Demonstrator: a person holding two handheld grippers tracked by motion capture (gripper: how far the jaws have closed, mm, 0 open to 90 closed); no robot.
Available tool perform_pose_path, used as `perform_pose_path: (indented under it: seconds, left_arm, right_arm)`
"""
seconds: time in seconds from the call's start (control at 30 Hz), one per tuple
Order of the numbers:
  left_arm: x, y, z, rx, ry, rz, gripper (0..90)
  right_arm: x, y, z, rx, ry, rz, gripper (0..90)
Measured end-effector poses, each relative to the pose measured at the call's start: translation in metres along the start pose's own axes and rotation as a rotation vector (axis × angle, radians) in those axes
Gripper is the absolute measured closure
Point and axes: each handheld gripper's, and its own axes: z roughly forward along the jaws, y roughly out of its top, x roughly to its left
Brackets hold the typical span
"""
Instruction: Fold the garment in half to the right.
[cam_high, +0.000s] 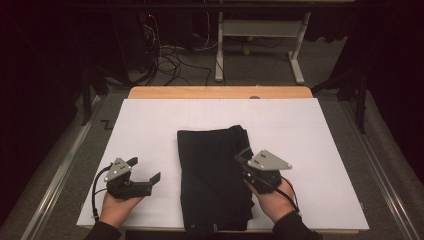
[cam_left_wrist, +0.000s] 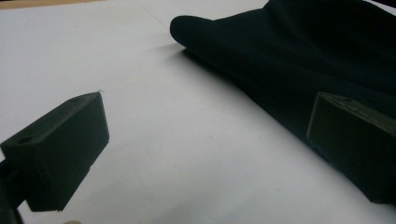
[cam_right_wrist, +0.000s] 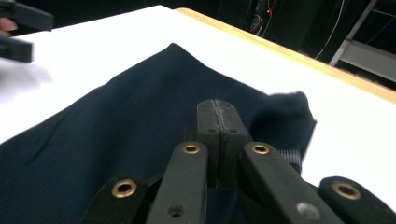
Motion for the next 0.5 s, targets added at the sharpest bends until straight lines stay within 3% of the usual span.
perform_pose_path:
  seconds: [0.17, 0.23, 0.3, 0.37, 0.43, 0.5]
  left_arm:
    - [-0.001, -0.001, 0.002, 0.014, -0.004, 0.006, 0.0]
    - [-0.002, -0.002, 0.002, 0.016, -0.003, 0.013, 0.0]
    - [-0.002, -0.002, 0.0, 0.014, 0.002, 0.019, 0.0]
    - [-0.001, -0.003, -0.002, 0.01, 0.003, 0.016, 0.0]
    - [0.001, -0.004, -0.003, 0.01, 0.002, 0.01, 0.0]
    - [0.002, -0.004, -0.002, 0.012, 0.003, 0.005, 0.0]
  right_arm:
    - [-0.002, 0.017, 0.047, 0.11, -0.015, -0.02, 90.0]
    - [-0.009, 0.012, 0.067, 0.192, -0.051, -0.026, 90.0]
    - [-0.02, 0.003, 0.078, 0.254, -0.092, 0.005, 90.0]
    - [-0.036, -0.009, 0.082, 0.293, -0.134, 0.06, 90.0]
    - [-0.049, -0.021, 0.082, 0.325, -0.159, 0.078, 90.0]
    - [-0.057, -0.029, 0.075, 0.303, -0.16, 0.111, 90.0]
